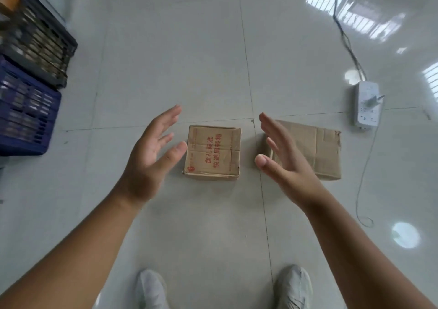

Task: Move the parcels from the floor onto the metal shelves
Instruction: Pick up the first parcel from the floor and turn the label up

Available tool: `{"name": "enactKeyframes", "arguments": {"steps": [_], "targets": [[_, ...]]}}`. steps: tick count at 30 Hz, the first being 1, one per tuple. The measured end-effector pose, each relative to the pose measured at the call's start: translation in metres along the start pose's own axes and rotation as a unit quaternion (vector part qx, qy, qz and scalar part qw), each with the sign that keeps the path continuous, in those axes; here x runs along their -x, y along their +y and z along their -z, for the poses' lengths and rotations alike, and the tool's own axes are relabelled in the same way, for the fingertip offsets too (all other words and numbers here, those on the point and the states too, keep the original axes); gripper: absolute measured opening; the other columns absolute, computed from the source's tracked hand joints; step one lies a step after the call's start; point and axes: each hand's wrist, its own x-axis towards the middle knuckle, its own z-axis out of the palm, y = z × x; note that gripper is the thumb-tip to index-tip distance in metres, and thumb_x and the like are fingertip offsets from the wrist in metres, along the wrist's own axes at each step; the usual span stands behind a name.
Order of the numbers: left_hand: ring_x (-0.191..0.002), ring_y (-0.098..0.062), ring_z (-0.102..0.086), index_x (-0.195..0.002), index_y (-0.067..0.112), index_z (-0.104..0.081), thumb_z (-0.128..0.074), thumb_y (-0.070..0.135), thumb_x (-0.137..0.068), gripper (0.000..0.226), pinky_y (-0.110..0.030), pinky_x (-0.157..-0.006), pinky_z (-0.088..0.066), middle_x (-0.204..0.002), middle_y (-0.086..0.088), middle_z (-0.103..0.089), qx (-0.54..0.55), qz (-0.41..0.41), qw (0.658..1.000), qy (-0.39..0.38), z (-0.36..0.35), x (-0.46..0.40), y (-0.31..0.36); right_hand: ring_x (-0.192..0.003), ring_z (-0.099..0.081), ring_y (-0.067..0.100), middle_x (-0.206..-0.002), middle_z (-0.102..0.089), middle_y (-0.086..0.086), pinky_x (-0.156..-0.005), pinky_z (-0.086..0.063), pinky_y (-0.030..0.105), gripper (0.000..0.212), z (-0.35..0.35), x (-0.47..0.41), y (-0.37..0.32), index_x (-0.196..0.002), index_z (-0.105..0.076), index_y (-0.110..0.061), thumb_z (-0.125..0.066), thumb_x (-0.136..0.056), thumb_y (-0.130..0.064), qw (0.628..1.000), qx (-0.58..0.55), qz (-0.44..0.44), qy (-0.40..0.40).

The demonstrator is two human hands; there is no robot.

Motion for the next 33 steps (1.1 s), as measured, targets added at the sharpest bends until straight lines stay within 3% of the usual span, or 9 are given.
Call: {"name": "enactKeyframes", "arguments": {"steps": [3,10,13,16,19,24,28,31,33], "targets": [[-0.155,0.002,-0.040,-0.147,0.046,-0.048,-0.060,0.048,-0.088,0.060,-0.032,-0.126,-0.035,-0.165,0.016,-0.048,0.001,0.005,1.000,0.014,-0.009,-0.024,-0.095,-0.160,-0.024,-0.005,-0.172,-0.030,-0.023,-0.134,-0.021,0.036,0.084,-0.028,-0.031,0.098,-0.155,-0.030,-0.055,-0.066,-0.082,-0.078,1.000,0.009,-0.016,0.016],[-0.150,0.014,-0.035,-0.138,0.062,-0.044,-0.062,0.054,-0.084,0.058,-0.035,-0.125,-0.034,-0.170,0.012,-0.040,-0.038,0.011,0.999,0.011,-0.037,-0.065,-0.271,-0.164,-0.014,0.001,-0.178,-0.011,-0.020,-0.135,-0.020,0.043,0.077,-0.071,-0.087,0.261,-0.144,-0.027,-0.069,-0.066,-0.079,-0.075,0.998,0.025,-0.049,0.039],[-0.159,-0.004,-0.033,-0.143,0.056,-0.044,-0.064,0.056,-0.083,0.063,-0.048,-0.130,-0.033,-0.173,0.010,-0.034,-0.046,0.014,0.999,0.006,-0.047,-0.074,-0.314,-0.162,-0.012,-0.002,-0.178,-0.005,-0.020,-0.134,-0.021,0.039,0.083,-0.081,-0.102,0.298,-0.153,-0.022,-0.060,-0.069,-0.085,-0.066,0.998,0.025,-0.048,0.035],[-0.163,-0.007,-0.026,-0.157,0.037,-0.043,-0.064,0.055,-0.084,0.079,-0.049,-0.133,-0.027,-0.175,0.011,-0.028,-0.071,0.011,0.997,0.012,-0.056,-0.077,-0.336,-0.153,-0.005,-0.019,-0.179,-0.001,-0.015,-0.131,-0.017,0.033,0.089,-0.088,-0.111,0.316,-0.165,-0.017,-0.045,-0.073,-0.096,-0.045,0.997,0.058,-0.042,0.014],[-0.164,-0.006,-0.022,-0.160,0.033,-0.041,-0.066,0.056,-0.081,0.086,-0.044,-0.135,-0.023,-0.177,0.009,-0.024,-0.069,0.028,0.997,0.022,-0.064,-0.076,-0.337,-0.134,0.002,-0.040,-0.180,0.003,-0.015,-0.126,-0.014,0.026,0.094,-0.090,-0.111,0.319,-0.167,-0.013,-0.044,-0.072,-0.094,-0.048,0.996,0.078,-0.043,0.010],[-0.160,0.003,-0.021,-0.169,0.026,-0.026,-0.070,0.037,-0.087,0.094,-0.031,-0.134,-0.020,-0.178,0.010,-0.023,-0.065,0.039,0.997,0.008,-0.067,-0.075,-0.345,-0.160,0.003,-0.010,-0.180,0.002,-0.016,-0.134,-0.010,0.033,0.103,-0.089,-0.111,0.324,-0.169,-0.005,-0.038,-0.075,-0.093,-0.051,0.996,0.080,-0.039,0.018],[-0.158,-0.004,-0.037,-0.171,0.029,-0.014,-0.076,0.036,-0.087,0.105,-0.032,-0.131,-0.031,-0.173,0.011,-0.035,-0.033,0.044,0.998,-0.013,-0.065,-0.074,-0.356,-0.164,-0.019,0.007,-0.175,-0.017,-0.021,-0.128,-0.033,0.027,0.118,-0.090,-0.111,0.334,-0.169,0.001,-0.037,-0.081,-0.086,-0.050,0.998,-0.009,-0.049,0.028],[-0.152,0.000,-0.046,-0.170,0.034,-0.006,-0.093,0.054,-0.068,0.136,-0.025,-0.122,-0.042,-0.169,0.014,-0.040,-0.011,0.066,0.995,-0.077,-0.054,-0.075,-0.360,-0.150,-0.034,-0.016,-0.158,-0.029,-0.040,-0.126,-0.031,0.018,0.120,-0.085,-0.110,0.338,-0.169,0.005,-0.034,-0.081,-0.087,-0.045,0.999,-0.018,-0.044,0.009],[-0.143,0.017,-0.048,-0.169,0.037,0.000,-0.101,0.057,-0.053,0.155,-0.016,-0.115,-0.045,-0.162,0.028,-0.038,0.009,0.078,0.989,-0.129,-0.045,-0.074,-0.364,-0.135,-0.034,-0.034,-0.148,-0.028,-0.048,-0.117,-0.033,0.005,0.125,-0.080,-0.110,0.340,-0.169,0.006,-0.035,-0.083,-0.082,-0.051,0.999,-0.026,-0.043,-0.016]]}}
